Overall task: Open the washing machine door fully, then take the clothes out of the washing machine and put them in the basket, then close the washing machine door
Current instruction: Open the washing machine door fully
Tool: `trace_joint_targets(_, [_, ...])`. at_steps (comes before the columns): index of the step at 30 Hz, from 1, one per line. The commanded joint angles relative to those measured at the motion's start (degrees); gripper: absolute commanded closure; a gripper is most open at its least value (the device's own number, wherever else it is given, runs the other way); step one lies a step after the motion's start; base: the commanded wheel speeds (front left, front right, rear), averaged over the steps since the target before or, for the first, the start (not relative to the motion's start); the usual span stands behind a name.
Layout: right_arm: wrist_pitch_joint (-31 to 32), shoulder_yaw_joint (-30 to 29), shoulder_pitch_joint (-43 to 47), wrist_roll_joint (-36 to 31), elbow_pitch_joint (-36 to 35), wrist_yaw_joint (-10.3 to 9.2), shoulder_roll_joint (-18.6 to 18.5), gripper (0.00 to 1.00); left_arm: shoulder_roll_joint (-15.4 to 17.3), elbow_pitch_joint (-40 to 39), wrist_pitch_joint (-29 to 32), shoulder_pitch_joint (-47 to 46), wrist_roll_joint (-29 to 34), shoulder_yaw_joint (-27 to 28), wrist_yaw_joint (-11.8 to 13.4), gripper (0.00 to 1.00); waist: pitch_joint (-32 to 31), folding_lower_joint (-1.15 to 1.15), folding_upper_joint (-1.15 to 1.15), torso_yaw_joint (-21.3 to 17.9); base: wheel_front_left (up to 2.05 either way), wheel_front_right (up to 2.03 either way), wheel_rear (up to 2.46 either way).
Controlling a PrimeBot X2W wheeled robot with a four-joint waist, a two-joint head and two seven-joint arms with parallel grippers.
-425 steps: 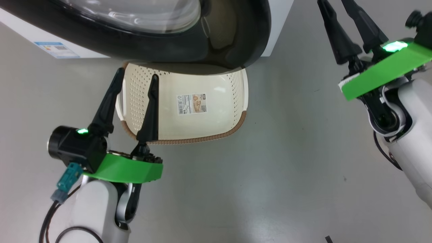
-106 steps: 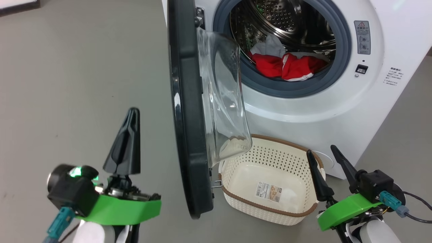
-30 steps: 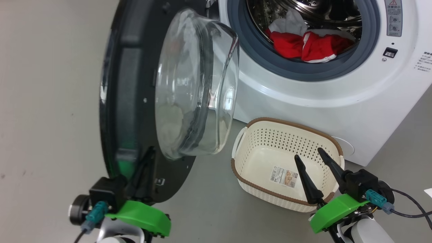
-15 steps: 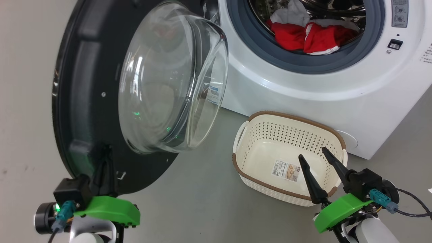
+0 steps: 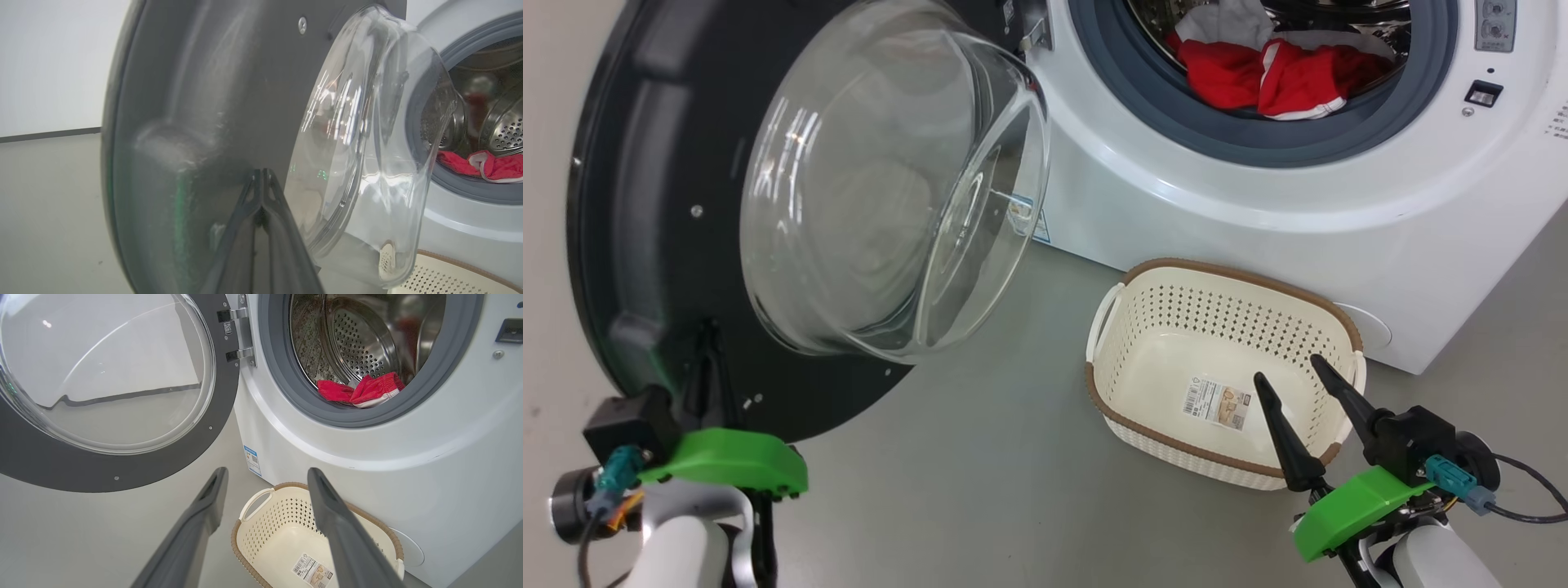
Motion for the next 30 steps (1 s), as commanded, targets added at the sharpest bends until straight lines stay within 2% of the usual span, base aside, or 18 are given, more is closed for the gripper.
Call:
trace_joint_targets(1, [-0.38, 1.42, -1.83, 0.39, -1.21, 0.36, -0.19, 0.0, 3.05, -0.09, -0.78, -3.15, -0.6, 3.71, 0.57, 1.0, 0.08, 0.0, 0.0, -0.04, 0.0, 0.0, 0.0])
trace_joint_targets(15, [-0.38, 2.46, -3.13, -0.09, -1.09, 0.36, -0.9, 0.0, 5.12, 8.11, -1.74, -10.39, -2.2, 8.52, -1.45, 1.0, 2.11, 0.0, 0.0, -1.12, 0.0, 0.0, 0.0])
trace_joint_targets(30, [-0.38, 3.81, -4.19, 0.14, -0.57, 0.36, -1.32, 0.0, 4.63, 10.89, -1.79, -12.97, -0.04, 15.46, -3.13, 1.0, 2.72, 0.0, 0.0, -2.47, 0.0, 0.0, 0.0])
